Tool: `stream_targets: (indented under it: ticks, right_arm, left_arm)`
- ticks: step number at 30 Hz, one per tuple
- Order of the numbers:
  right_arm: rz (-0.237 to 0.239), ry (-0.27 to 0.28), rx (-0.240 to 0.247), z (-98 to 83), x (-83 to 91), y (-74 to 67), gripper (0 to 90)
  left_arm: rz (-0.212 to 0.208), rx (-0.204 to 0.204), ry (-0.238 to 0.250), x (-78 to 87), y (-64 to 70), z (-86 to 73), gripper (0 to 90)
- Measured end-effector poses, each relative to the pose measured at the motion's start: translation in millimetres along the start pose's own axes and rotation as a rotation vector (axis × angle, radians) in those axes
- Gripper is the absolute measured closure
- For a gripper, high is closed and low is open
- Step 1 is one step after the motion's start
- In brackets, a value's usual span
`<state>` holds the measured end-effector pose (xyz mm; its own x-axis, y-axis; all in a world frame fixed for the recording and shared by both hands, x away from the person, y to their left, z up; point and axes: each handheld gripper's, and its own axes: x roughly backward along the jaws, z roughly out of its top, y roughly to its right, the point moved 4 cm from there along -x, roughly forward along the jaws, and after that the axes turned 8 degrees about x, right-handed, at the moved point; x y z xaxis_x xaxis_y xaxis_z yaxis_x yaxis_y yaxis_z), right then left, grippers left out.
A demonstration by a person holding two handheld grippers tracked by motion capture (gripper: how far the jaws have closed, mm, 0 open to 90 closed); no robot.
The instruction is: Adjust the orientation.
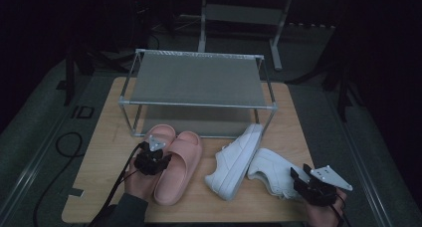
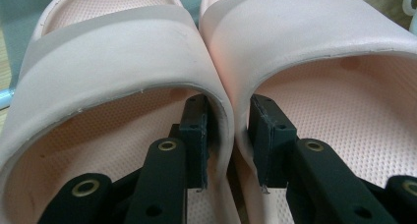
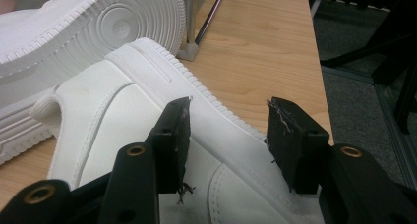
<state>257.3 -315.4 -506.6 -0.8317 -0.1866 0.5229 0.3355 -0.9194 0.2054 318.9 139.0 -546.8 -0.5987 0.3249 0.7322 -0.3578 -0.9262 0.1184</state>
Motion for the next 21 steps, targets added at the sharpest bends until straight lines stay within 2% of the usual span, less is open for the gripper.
stream_targets:
  ticks: [11,21]
  right_arm:
    - [-0.002,-0.001,0.0,0.1,-0.4,0.1,50.9]
    - [-0.002,-0.002,0.0,0.2,-0.4,0.1,50.9]
  left_arm:
    - [-0.02,-0.012,-0.002,0.8,-0.8,0.3,71.4]
    - [-0.041,-0.076,0.027,11.9,2.9,12.9,72.3]
